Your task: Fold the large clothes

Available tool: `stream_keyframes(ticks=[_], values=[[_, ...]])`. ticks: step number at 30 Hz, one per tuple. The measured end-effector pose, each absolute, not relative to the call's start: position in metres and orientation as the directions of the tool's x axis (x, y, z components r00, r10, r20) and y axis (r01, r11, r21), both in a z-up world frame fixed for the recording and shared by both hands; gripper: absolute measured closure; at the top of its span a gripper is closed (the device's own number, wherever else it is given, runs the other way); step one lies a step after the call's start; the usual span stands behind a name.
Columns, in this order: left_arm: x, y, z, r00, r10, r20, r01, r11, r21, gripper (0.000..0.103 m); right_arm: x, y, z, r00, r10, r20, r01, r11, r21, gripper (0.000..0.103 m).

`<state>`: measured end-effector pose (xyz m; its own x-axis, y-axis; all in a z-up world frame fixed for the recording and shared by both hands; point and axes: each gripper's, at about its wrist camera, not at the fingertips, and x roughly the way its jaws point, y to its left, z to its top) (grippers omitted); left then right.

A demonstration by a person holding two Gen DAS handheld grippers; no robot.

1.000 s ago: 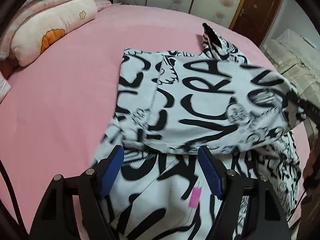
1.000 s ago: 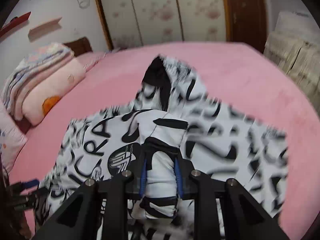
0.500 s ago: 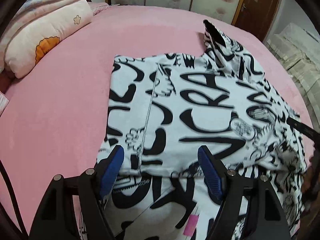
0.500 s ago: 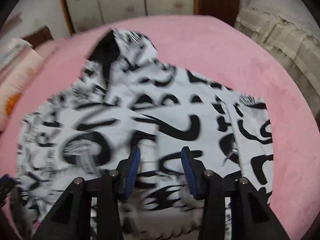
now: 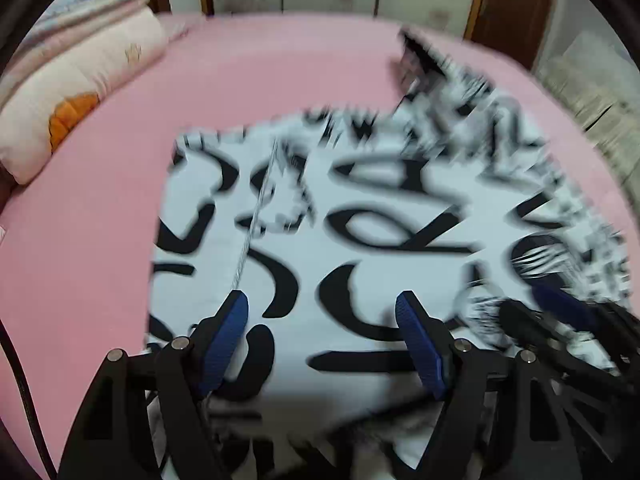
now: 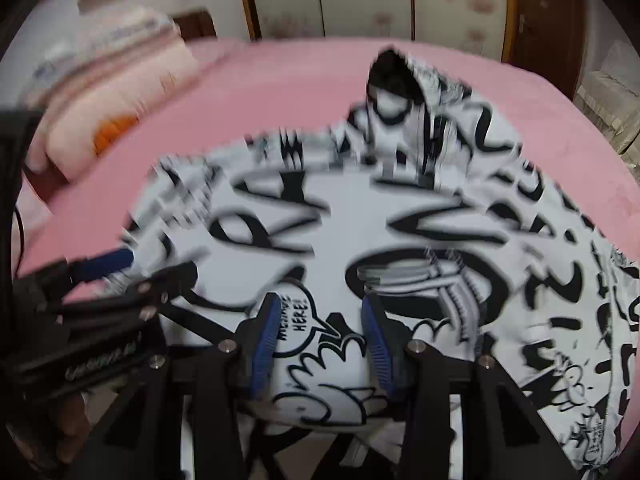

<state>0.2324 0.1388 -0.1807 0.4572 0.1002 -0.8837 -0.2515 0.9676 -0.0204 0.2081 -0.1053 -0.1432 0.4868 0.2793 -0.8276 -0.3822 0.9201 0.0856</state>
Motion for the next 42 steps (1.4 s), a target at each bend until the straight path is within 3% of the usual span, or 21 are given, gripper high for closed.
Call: stream_keyframes(ticks=[2, 4, 6, 11, 19, 34, 42], values=[[0.238, 0.146, -0.201, 0.424, 0.085, -0.902, -0.237, 0.971, -0.019, 0.028, 0.211, -0.115, -0.152, 0.504, 0.214, -0.837, -0.369, 0.929, 0.015, 0.075], [0.237, 0.151, -0.202, 0.441, 0.068, -0.895, -0.226, 0.974, -0.037, 0.028, 0.213, -0.138, -0.152, 0.561, 0.108, -0.82, -0.307, 0.948, -0.085, 0.08], [0.236, 0.152, -0.2, 0.447, 0.067, -0.892, -0.208, 0.978, -0.03, 0.028, 0.221, -0.169, -0.155, 0.585, 0.001, -0.811, -0.223, 0.962, -0.16, 0.08], [0.238, 0.153, -0.202, 0.44, 0.061, -0.896, -0.199, 0.98, -0.031, 0.028, 0.238, -0.238, -0.173, 0.507, -0.077, -0.859, -0.083, 0.987, -0.137, 0.077], [0.235, 0.156, -0.187, 0.427, 0.033, -0.904, -0.191, 0.98, -0.055, 0.028, 0.224, -0.264, -0.164, 0.5, 0.049, -0.865, -0.031, 0.999, 0.039, 0.075], [0.157, 0.145, -0.078, 0.535, 0.007, -0.845, -0.062, 0.998, -0.031, 0.028, 0.141, -0.258, -0.061, 0.624, 0.153, -0.766, -0.089, 0.988, 0.125, 0.074], [0.099, 0.139, -0.021, 0.604, 0.0, -0.797, -0.038, 0.999, -0.029, 0.028, 0.082, -0.262, -0.005, 0.695, 0.141, -0.705, -0.123, 0.989, 0.078, 0.059]])
